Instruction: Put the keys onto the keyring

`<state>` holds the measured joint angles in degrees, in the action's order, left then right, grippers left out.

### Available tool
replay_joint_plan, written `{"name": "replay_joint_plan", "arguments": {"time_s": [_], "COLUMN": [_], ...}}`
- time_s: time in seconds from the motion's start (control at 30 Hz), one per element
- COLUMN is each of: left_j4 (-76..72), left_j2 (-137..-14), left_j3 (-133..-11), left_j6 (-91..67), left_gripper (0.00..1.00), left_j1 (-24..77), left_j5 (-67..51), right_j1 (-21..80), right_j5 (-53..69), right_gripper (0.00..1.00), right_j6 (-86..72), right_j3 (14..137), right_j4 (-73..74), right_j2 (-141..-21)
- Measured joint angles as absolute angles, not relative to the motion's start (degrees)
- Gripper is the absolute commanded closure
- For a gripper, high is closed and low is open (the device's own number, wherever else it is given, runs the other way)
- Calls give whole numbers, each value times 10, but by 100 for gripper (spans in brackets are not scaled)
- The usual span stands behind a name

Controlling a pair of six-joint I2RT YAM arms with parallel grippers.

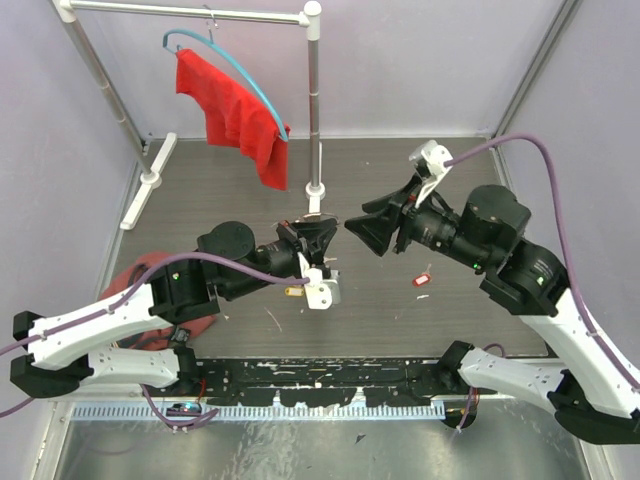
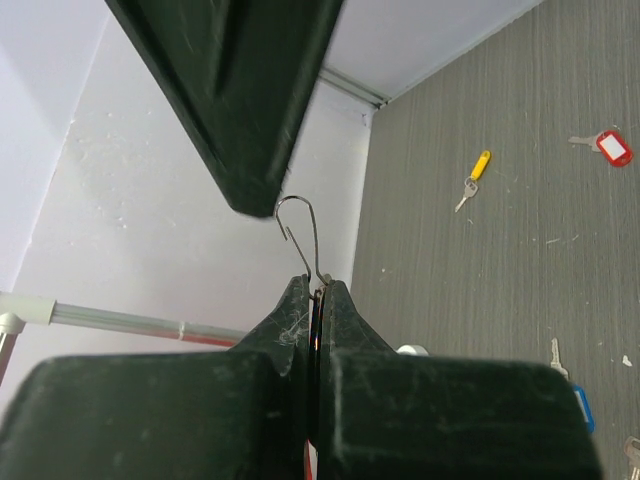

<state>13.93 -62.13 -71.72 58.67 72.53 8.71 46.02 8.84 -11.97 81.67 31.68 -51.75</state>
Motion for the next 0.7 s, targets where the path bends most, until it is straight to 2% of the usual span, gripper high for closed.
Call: {"name": "replay_joint_plan", "arguments": {"time_s": [0.07,0.33,0.7], "left_j4": [141,142,142], "left_j2": [-621,-622,-625], "left_j3": [-719,-723,-724], "left_j6": [587,587,585], "left_gripper": [100,100,100], "left_j1": [725,725,725], "left_j5": [84,80,79], "right_j1": [460,460,460], "right_j5": [86,81,92], "right_gripper": [46,66,63], "right_j6": [-133,-158,-167], "right_j3": [817,817,817], "right_j4": [325,336,335], "right_j2": [-531,-538,-533]}}
